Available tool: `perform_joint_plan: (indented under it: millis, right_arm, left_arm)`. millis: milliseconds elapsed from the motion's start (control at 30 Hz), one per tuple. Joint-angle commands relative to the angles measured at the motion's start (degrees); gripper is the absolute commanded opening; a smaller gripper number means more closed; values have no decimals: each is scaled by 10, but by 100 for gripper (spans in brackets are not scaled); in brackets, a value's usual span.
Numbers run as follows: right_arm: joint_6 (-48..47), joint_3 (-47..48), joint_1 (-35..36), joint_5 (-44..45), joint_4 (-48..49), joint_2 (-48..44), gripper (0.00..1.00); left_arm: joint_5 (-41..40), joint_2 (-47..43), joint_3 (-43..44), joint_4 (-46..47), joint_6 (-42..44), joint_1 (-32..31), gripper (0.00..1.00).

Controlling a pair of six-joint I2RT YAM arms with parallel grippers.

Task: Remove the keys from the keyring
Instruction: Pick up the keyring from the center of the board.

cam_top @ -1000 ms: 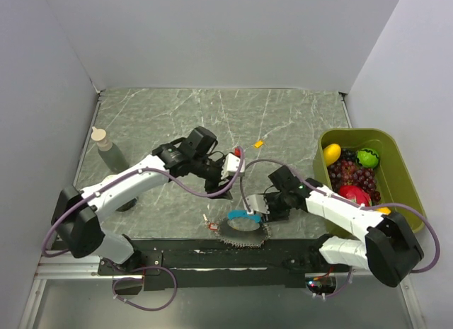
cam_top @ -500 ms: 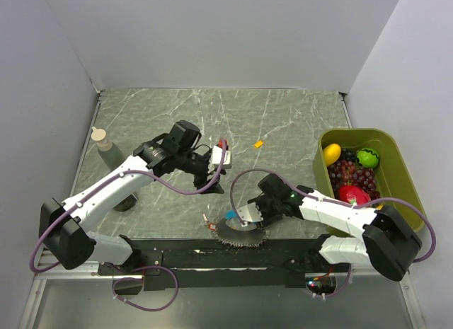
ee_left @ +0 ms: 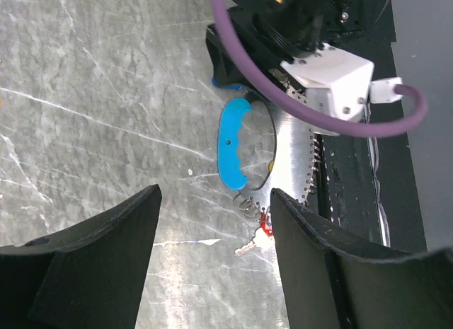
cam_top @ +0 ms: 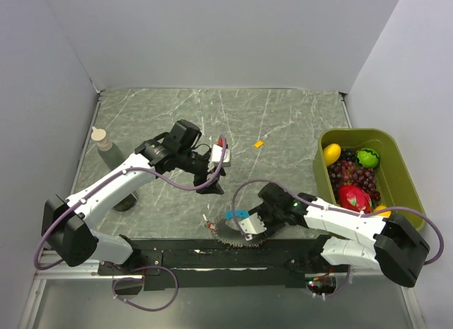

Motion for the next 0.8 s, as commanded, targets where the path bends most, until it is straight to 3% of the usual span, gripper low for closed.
perform_joint_plan:
  millis: [0,133,333,533,767]
  right_arm:
    - [-3,0,24,-1,9,22,60]
    - [8,0,33,7,23,53,53]
    - [24,5,34,6,26,50,22]
    - [31,5,33,7,24,22,2]
    - [74,79,12,-13,-27,9,0]
  left_arm:
    - [24,6,17,4,-1,1,68]
    - [24,1,10,10,-4,2,68]
    - [28,3,9,10,-4,1,68]
    - [32,2,9,10,-1,2,68]
    - [44,-6,20,-5,9,3,68]
